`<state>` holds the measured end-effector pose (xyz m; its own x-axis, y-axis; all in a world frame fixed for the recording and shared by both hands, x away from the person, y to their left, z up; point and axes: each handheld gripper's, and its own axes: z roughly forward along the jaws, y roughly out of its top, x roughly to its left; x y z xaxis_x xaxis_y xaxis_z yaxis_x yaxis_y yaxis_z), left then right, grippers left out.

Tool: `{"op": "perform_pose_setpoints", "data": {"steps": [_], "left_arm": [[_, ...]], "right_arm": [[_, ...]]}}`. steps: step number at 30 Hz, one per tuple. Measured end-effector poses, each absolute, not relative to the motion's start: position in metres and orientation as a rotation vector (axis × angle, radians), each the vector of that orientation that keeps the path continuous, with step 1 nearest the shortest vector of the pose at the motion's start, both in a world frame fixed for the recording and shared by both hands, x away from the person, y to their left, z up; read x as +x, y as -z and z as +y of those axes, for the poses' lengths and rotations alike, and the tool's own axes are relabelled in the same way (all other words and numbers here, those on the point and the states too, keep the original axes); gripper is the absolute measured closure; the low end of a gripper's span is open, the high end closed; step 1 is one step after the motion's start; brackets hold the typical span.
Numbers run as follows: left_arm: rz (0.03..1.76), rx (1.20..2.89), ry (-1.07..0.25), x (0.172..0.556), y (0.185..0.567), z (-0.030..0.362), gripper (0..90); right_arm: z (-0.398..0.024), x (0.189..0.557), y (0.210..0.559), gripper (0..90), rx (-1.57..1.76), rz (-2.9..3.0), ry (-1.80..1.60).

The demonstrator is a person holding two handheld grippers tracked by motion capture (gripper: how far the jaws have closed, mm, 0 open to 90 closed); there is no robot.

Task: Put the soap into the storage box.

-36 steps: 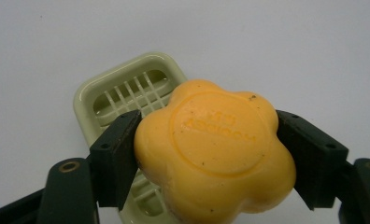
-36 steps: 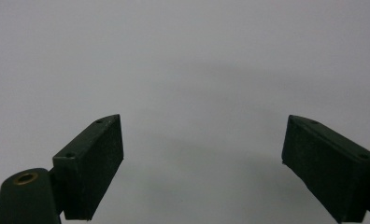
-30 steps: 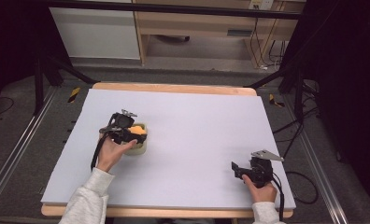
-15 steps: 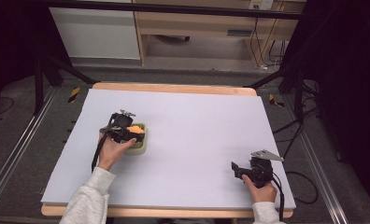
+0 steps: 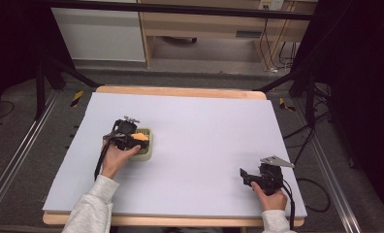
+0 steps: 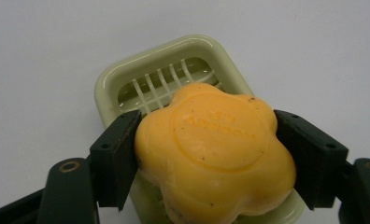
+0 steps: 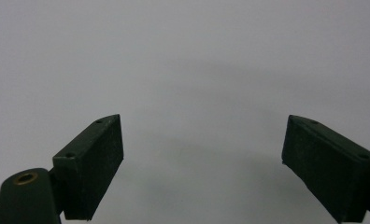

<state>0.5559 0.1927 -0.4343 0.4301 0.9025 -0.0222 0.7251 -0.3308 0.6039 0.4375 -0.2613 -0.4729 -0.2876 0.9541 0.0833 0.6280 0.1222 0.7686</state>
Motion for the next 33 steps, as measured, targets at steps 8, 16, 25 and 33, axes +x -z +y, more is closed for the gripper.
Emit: {"op": "perform_pose_setpoints", "data": {"steps": [8,16,25,33], "left_arm": [[1.365,2.135,-0.427,0.5553,0.4407,0.1926,26.4],[1.342,2.148,-0.456,0.5522,0.4434,0.1925,26.1],[1.338,2.154,-0.452,0.5503,0.4429,0.1925,25.4],[1.338,2.133,-0.443,0.5491,0.4425,0.1942,25.1]], "right_arm": [[-0.2612,0.4378,0.4731,13.1,1.523,1.977,-1.004],[-0.2606,0.4376,0.4730,13.1,1.526,1.975,-1.001],[-0.2605,0.4377,0.4733,13.1,1.527,1.978,-1.001],[-0.2605,0.4377,0.4733,13.1,1.526,1.979,-1.001]]}}
